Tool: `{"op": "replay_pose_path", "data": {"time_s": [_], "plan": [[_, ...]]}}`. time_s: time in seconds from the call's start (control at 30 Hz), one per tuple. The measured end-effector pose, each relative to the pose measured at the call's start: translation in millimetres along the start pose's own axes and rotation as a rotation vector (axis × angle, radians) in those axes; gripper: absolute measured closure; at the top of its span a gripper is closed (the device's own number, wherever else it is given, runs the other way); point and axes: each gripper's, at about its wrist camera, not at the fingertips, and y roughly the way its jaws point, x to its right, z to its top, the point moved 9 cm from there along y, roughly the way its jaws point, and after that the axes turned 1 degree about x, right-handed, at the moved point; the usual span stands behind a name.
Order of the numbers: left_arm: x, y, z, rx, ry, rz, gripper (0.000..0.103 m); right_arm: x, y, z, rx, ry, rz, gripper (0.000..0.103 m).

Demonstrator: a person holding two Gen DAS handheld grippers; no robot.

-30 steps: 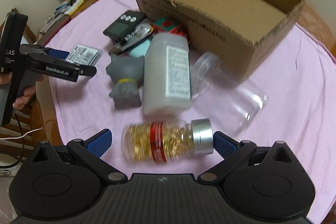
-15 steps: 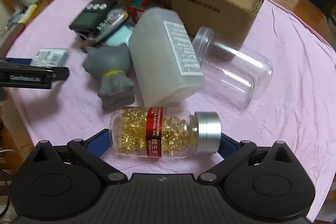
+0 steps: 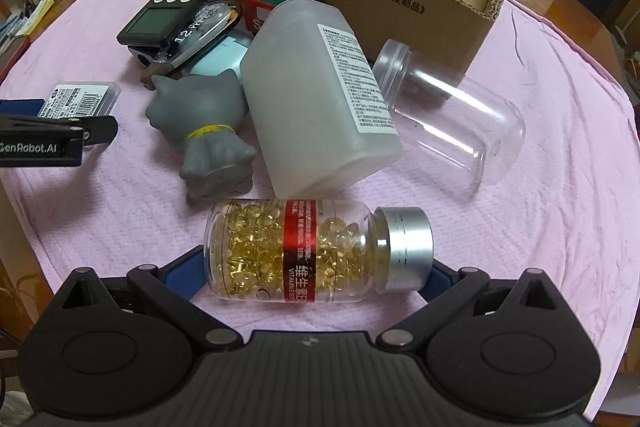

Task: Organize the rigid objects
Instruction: 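Close the left gripper on the white card while the right gripper grasps the capsule bottle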

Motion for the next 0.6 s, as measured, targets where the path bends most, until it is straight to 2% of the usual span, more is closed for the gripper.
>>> {"op": "replay_pose_path", "data": {"time_s": [0.27,0.37,0.5,0.6], "plan": [[11.5,3.1,3.1,0.001,0.056,-0.039,0.001,-0.6,0.3,-1.0,-0.004,0.004,-0.001,0.0],[17.4,3.3,4.6,0.006,0.094,-0.063,0.004,-0.3,1.2,2.0,-0.016,0.005,0.002,0.0],[14.8,2.2,6.8,0.004,0.09,-0.061,0.012,1.3,-1.0,6.8,-0.014,0.008,-0.002,0.0],[15.8,2.7,8.1,-0.001,0.097,-0.063,0.013,1.1,-4.4,9.9,-0.003,0.01,-0.007,0.0]]}}
